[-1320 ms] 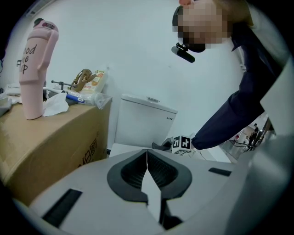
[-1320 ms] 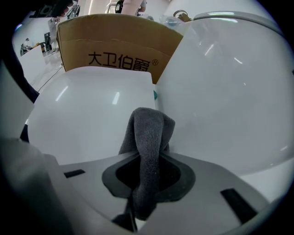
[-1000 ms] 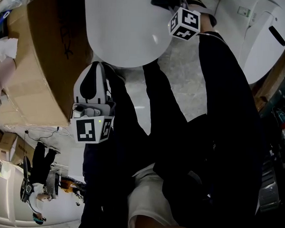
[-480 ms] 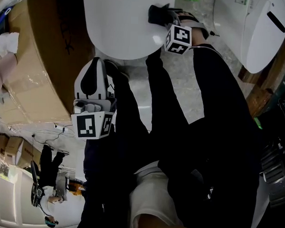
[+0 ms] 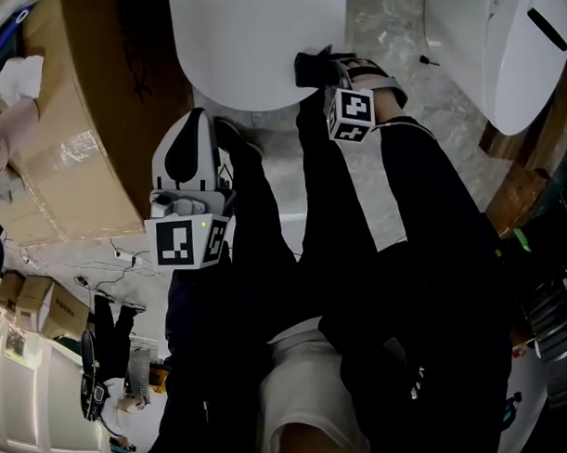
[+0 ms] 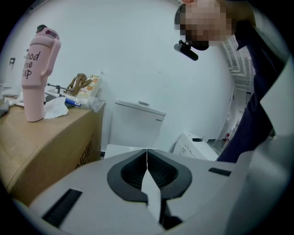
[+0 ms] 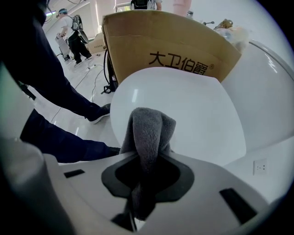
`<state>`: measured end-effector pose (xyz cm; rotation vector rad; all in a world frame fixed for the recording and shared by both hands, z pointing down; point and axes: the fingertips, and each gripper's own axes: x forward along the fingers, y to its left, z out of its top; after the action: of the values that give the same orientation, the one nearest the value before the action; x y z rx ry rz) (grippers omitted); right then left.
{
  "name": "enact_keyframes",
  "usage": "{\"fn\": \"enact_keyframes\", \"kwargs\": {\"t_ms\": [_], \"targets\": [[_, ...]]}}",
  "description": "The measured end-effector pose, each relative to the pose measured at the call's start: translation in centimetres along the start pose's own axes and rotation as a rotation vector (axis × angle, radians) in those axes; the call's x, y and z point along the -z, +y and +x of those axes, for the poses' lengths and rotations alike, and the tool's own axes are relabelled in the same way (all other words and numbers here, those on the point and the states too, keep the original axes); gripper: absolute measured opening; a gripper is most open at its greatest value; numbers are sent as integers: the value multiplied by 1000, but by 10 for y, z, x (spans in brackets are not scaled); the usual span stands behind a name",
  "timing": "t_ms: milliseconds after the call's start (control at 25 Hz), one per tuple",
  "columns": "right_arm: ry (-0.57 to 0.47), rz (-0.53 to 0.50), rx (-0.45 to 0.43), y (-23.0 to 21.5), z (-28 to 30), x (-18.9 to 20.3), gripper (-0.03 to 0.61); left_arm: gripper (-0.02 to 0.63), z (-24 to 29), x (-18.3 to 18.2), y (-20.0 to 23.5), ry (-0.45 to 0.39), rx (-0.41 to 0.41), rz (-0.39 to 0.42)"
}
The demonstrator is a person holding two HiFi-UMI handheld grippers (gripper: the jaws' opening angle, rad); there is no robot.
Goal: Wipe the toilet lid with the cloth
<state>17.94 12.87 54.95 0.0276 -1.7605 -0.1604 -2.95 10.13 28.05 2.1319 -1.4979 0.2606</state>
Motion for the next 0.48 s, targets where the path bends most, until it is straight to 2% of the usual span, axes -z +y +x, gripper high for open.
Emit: {"fn": "enact_keyframes", "kwargs": {"t_ms": [160, 280, 400, 480], "targets": [[-3, -8, -38, 19, -1, -5, 63, 17, -4, 0, 2, -3, -6, -4], [12, 3, -129, 33, -3, -6, 63, 17, -5, 3, 1, -2, -8, -11], [31, 53, -183, 29, -6, -8, 63, 17, -5, 5, 1, 1, -10, -20], [15, 94, -173, 15, -12, -15, 64, 17, -4, 5, 1, 2, -8, -20]]}}
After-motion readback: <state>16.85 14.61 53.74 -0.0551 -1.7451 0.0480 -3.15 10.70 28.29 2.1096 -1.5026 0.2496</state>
